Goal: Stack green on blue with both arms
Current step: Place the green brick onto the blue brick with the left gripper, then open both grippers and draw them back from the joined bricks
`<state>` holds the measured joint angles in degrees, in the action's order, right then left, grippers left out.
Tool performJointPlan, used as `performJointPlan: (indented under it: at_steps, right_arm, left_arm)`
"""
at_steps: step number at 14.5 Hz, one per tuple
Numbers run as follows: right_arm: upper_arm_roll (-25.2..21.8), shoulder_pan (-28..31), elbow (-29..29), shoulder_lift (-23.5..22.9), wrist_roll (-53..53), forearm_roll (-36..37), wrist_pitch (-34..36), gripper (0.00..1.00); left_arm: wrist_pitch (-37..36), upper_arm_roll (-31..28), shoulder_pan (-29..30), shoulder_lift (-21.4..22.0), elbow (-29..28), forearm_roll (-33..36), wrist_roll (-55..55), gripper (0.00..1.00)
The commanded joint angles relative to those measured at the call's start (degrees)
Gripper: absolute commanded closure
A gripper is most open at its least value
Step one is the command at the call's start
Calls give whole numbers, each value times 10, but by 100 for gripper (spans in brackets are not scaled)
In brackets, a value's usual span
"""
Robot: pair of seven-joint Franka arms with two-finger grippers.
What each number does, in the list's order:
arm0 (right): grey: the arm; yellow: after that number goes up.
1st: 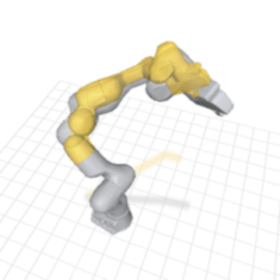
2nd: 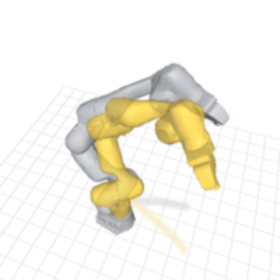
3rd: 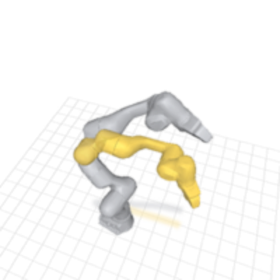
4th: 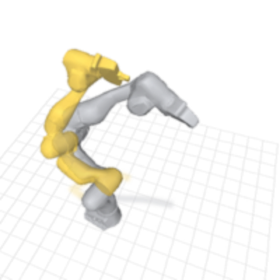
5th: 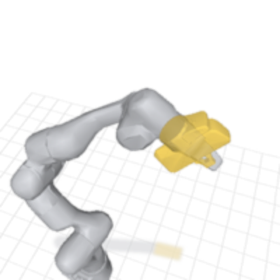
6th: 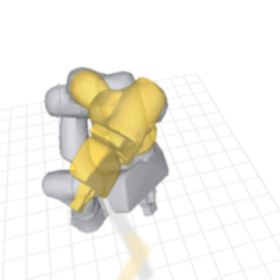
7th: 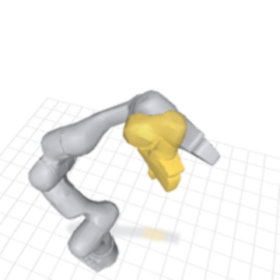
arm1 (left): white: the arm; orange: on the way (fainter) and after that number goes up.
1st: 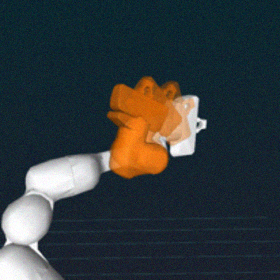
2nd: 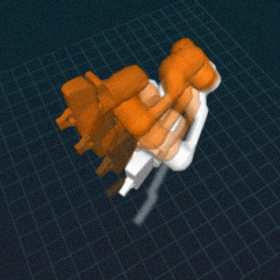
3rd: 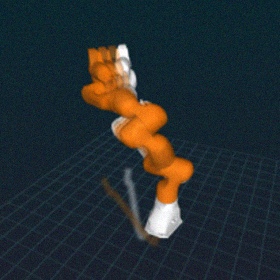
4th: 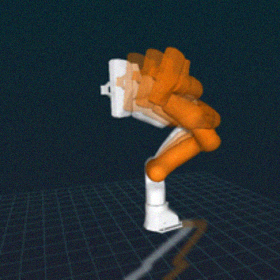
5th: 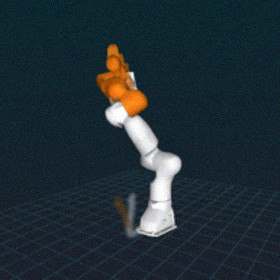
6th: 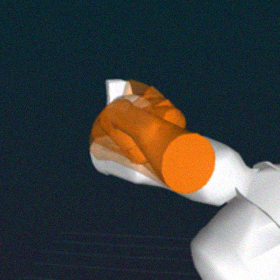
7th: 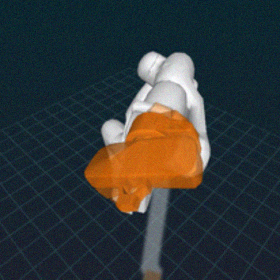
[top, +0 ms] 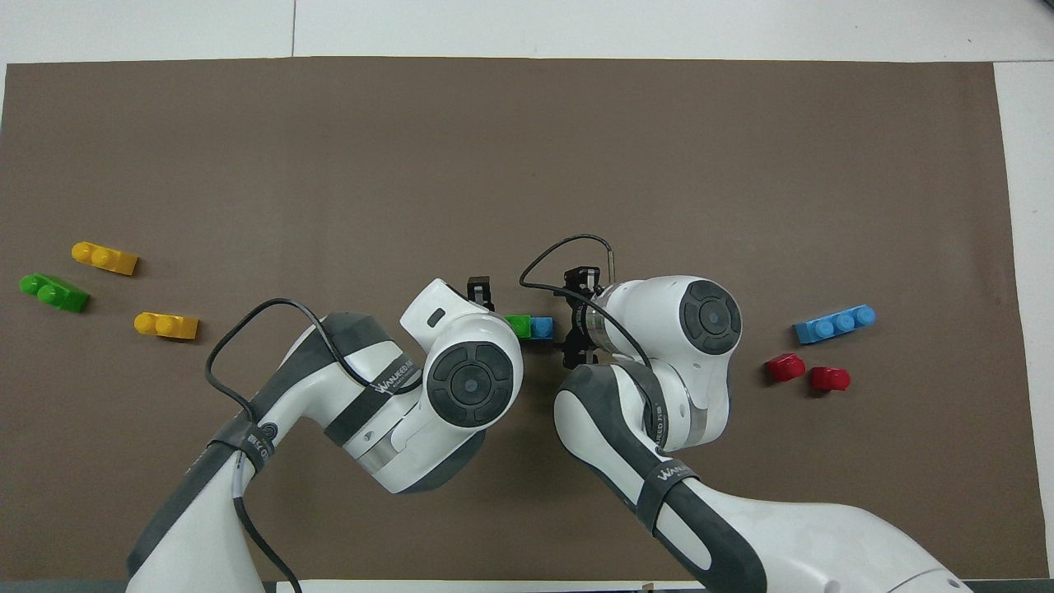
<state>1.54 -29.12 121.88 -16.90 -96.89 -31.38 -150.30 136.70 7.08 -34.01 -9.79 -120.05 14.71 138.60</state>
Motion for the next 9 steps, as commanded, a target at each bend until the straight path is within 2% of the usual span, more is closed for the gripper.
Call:
performJointPlan:
  at_steps: [1,4,9]
  right_arm:
    - [3,36,-8,20,55,-18,39,2]
    - [2,71,-8,42,116,-17,75,0]
    - [0,134,-11,85,321,-15,161,0]
  left_arm:
    - [-40,0,32,23,1,11,-85,0]
    - [-63,0,72,34,3,9,-179,0]
    - [-105,0,152,44,23,6,-399,0]
